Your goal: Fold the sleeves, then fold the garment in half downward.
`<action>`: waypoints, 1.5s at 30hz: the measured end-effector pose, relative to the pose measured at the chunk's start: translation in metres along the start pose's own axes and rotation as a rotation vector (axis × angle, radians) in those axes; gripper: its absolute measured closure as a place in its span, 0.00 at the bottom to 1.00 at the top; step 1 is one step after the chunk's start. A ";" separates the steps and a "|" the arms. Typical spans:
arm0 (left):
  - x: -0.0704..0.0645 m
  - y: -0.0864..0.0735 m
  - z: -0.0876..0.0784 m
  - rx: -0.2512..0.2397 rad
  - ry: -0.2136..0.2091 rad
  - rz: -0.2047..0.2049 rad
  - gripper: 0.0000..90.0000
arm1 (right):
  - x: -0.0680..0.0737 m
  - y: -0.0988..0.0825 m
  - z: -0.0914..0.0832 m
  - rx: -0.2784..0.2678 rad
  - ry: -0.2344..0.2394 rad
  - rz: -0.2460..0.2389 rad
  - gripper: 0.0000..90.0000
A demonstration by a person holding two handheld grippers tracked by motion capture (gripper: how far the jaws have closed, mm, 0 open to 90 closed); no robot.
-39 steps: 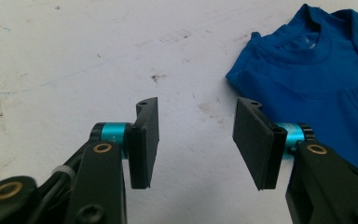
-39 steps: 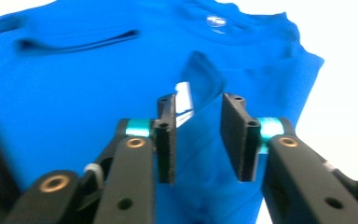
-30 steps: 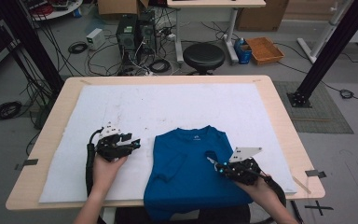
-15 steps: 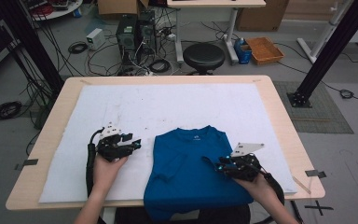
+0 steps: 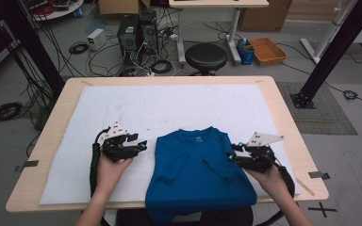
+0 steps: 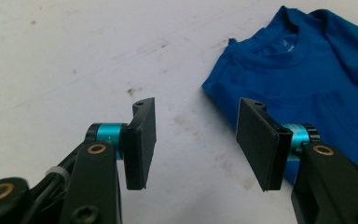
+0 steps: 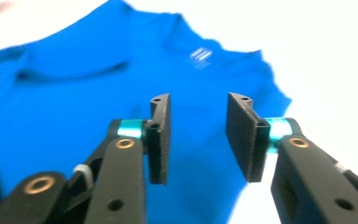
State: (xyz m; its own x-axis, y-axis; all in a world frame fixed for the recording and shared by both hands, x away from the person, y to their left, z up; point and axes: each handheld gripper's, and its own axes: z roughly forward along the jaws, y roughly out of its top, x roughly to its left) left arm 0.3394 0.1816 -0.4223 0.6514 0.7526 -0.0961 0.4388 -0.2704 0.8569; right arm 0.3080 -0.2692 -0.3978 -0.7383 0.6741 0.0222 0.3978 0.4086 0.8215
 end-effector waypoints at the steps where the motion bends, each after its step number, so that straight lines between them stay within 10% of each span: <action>1: -0.004 0.008 0.002 -0.007 -0.010 0.012 0.52 | -0.013 0.008 -0.005 -0.042 -0.041 0.020 0.62; 8: -0.012 0.031 0.007 -0.038 -0.020 0.059 0.49 | -0.045 0.034 -0.013 -0.155 -0.143 0.074 0.52; 27: -0.013 0.032 0.002 -0.085 -0.007 0.036 0.45 | -0.062 0.025 -0.012 -0.156 -0.115 0.140 0.38; 45: -0.004 0.036 0.048 0.040 -0.049 -0.104 0.49 | -0.071 0.029 0.033 -0.078 -0.127 0.190 0.54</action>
State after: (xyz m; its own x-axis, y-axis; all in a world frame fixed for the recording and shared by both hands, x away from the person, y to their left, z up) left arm 0.3821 0.1403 -0.4155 0.6303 0.7477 -0.2090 0.5291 -0.2168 0.8204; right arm 0.3902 -0.2849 -0.3942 -0.5780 0.8082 0.1126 0.4760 0.2218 0.8510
